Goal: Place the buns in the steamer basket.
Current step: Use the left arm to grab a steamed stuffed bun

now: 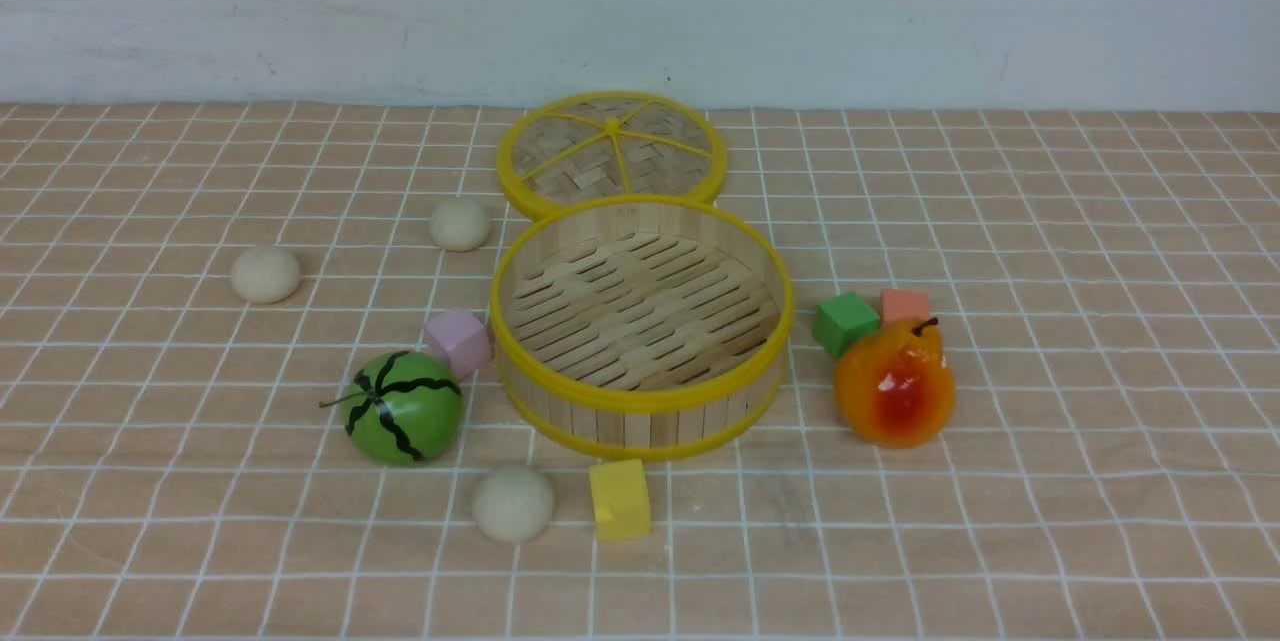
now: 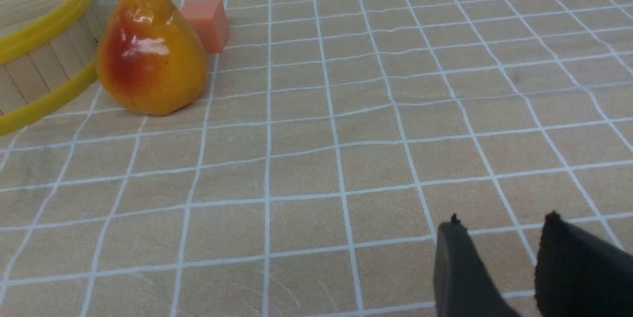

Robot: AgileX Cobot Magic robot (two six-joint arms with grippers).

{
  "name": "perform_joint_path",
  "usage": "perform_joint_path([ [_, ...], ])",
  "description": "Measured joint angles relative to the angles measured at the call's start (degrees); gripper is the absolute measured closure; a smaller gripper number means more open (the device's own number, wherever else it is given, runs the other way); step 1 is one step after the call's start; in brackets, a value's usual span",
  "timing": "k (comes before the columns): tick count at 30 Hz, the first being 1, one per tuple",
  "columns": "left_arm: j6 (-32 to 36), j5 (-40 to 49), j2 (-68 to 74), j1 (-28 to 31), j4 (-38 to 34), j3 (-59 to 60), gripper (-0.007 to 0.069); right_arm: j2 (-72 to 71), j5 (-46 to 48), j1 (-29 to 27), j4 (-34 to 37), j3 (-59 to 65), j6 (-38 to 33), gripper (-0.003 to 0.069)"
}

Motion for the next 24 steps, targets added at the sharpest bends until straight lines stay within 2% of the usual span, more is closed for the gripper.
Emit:
perform_joint_path([
  [24,0.00,0.00,0.00,0.00,0.00,0.00,0.0586,0.00,0.00,0.00,0.00,0.00,0.00,0.0418],
])
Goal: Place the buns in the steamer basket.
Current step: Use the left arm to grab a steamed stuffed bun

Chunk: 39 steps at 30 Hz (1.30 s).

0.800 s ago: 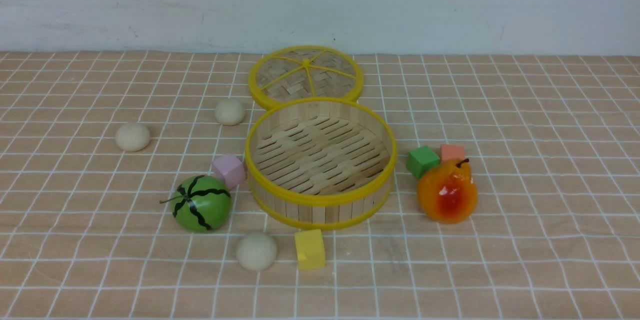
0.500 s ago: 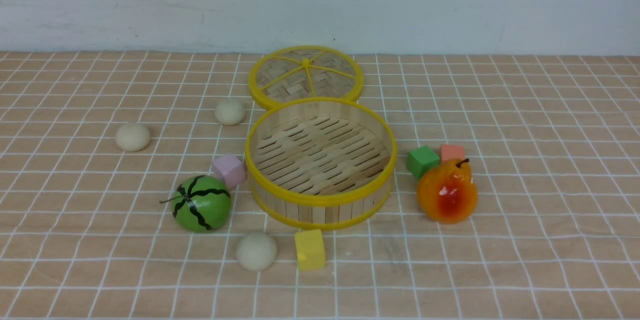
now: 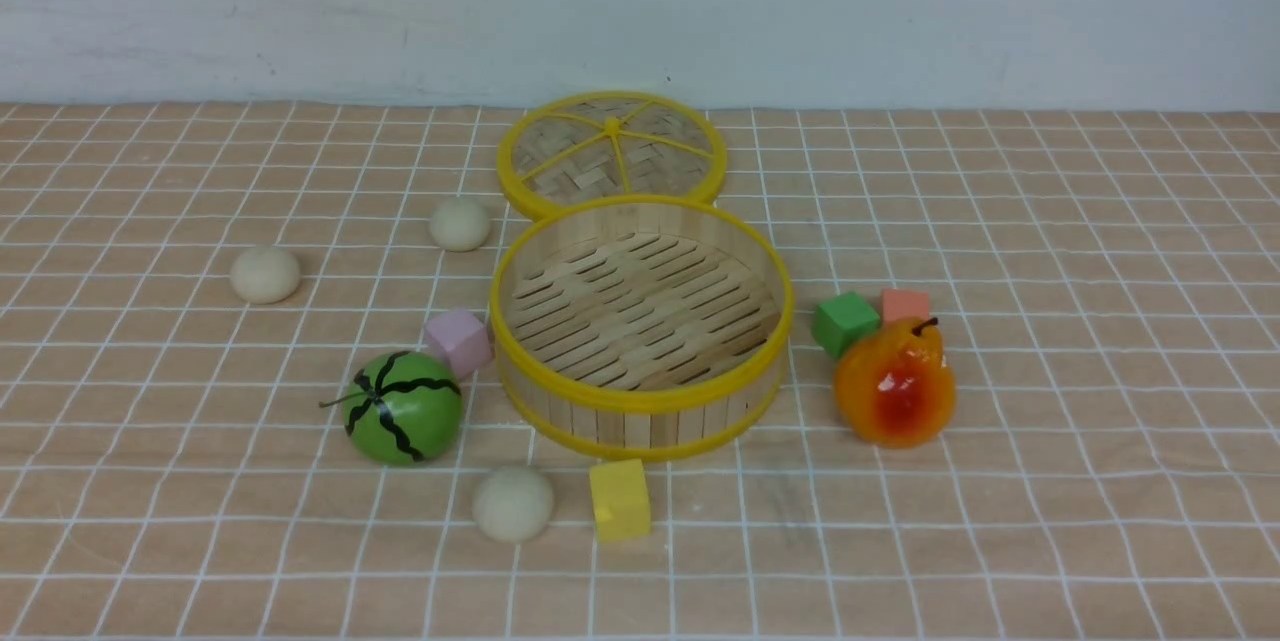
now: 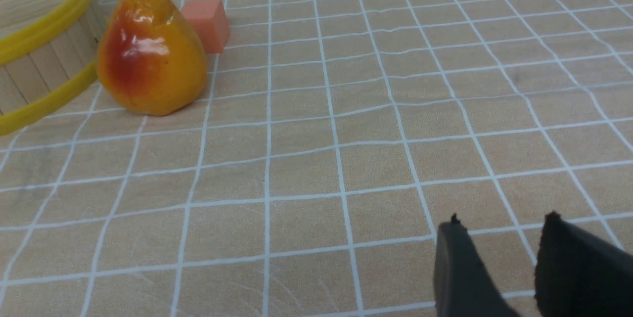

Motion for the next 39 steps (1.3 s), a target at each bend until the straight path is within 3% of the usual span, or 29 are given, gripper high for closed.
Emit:
perform_joint_path([
  [7,0.03,-0.41,0.00,0.00,0.77,0.00,0.0586,0.00,0.00,0.00,0.00,0.00,0.00,0.0418],
  [12,-0.03,-7.35,0.00,0.00,0.53,0.00,0.0585,0.00,0.00,0.00,0.00,0.00,0.00,0.0418],
  [20,-6.27,-20.85,0.00,0.00,-13.76,0.00,0.0575,0.00,0.00,0.00,0.00,0.00,-0.23,0.0418],
  [25,-6.47,-28.85,0.00,0.00,-15.17,-0.69,0.0571,0.00,0.00,0.00,0.00,0.00,-0.23,0.0418],
  [33,-6.06,-18.85,4.34,0.00,-9.24,-19.57,0.0562,0.00,0.00,0.00,0.00,0.00,-0.23,0.0418],
  [39,-6.03,-1.29,17.87,0.00,-8.45,-35.04,0.0559,0.00,0.00,0.00,0.00,0.00,-0.23,0.0418],
])
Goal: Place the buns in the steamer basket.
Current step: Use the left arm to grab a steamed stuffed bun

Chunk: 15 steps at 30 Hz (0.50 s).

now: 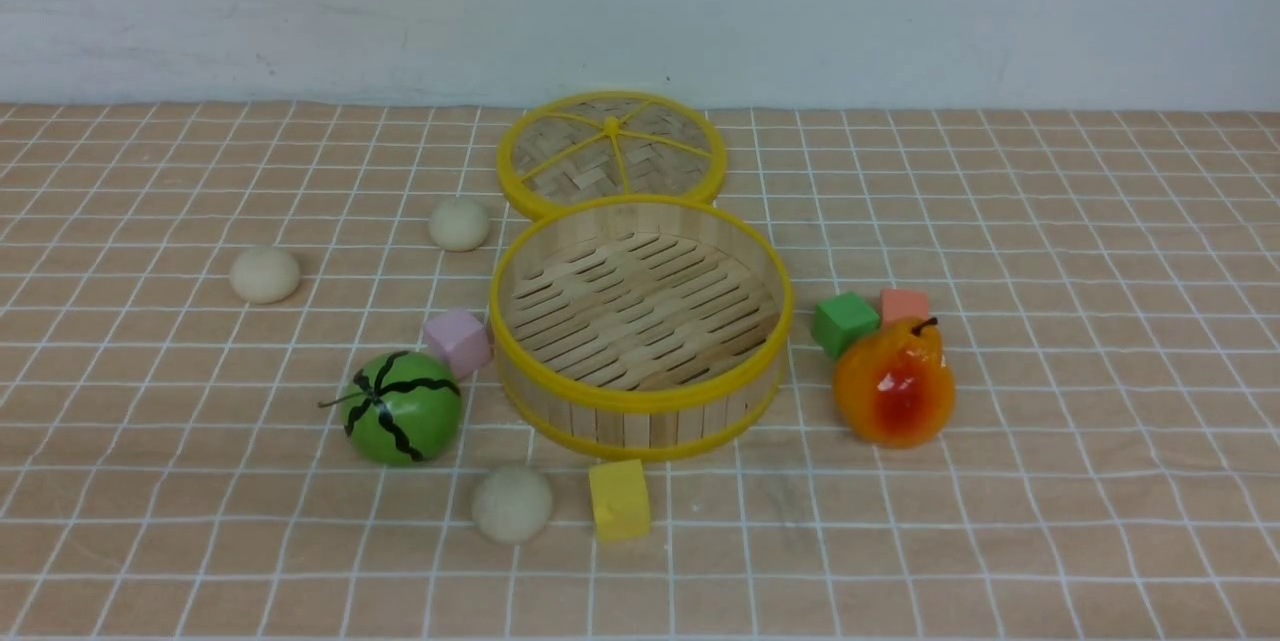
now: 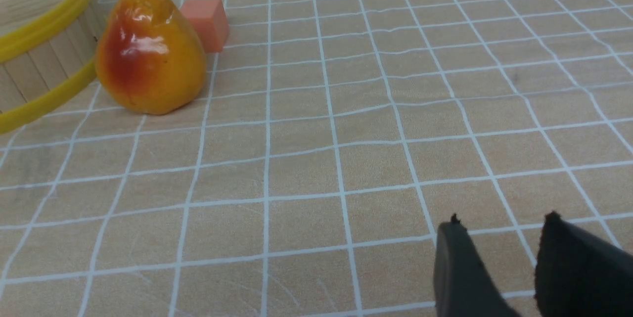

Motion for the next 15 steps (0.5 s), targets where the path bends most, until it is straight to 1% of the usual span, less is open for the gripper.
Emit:
perform_joint_path([
  [1,0.00,3.97,4.17,0.00,0.02,-1.96,0.0557,0.00,0.00,0.00,0.00,0.00,0.00,0.0418],
  [5,0.50,6.85,11.20,0.00,1.24,-2.53,0.0553,0.00,0.00,0.00,0.00,0.00,-0.01,0.0418],
  [11,2.63,4.09,21.85,0.00,1.52,-2.31,0.0550,0.00,0.00,0.00,0.00,0.00,-0.01,0.0418],
  [14,4.65,4.18,30.73,0.00,1.78,-5.08,0.0543,0.00,0.00,0.00,0.00,0.00,-0.06,0.0418],
  [15,4.80,4.18,31.30,0.00,1.78,-5.36,0.0543,0.00,0.00,0.00,0.00,0.00,-0.06,0.0418],
])
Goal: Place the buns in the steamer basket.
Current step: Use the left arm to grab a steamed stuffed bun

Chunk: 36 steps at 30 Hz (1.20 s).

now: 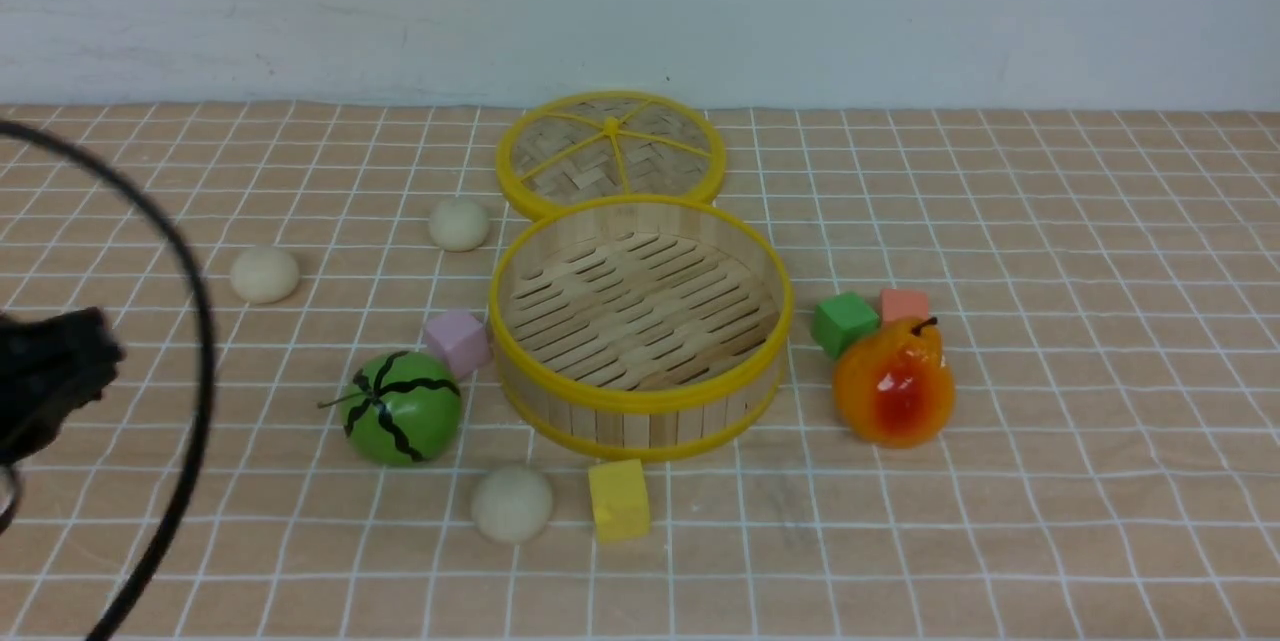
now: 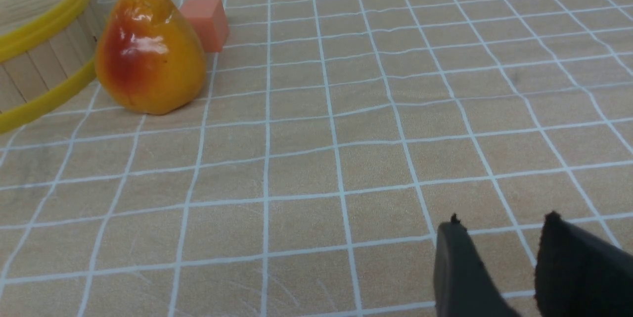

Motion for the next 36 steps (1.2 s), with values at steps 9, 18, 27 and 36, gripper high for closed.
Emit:
perform_joint_path([
  [9,0.63,4.86,28.41,0.18,2.90,-20.10,0.0480,0.00,0.00,0.00,0.00,0.00,0.05,0.0418],
  [18,-0.17,14.13,51.03,6.36,4.82,-44.81,0.0398,0.00,0.00,0.00,0.00,0.00,0.05,0.0418],
  [27,1.22,18.89,66.20,7.08,5.85,-61.39,0.0369,0.00,0.00,0.00,0.00,0.00,0.05,0.0418],
  [36,0.45,18.27,74.61,7.13,12.04,-65.25,0.0369,0.00,0.00,0.00,0.00,0.00,0.05,0.0418],
])
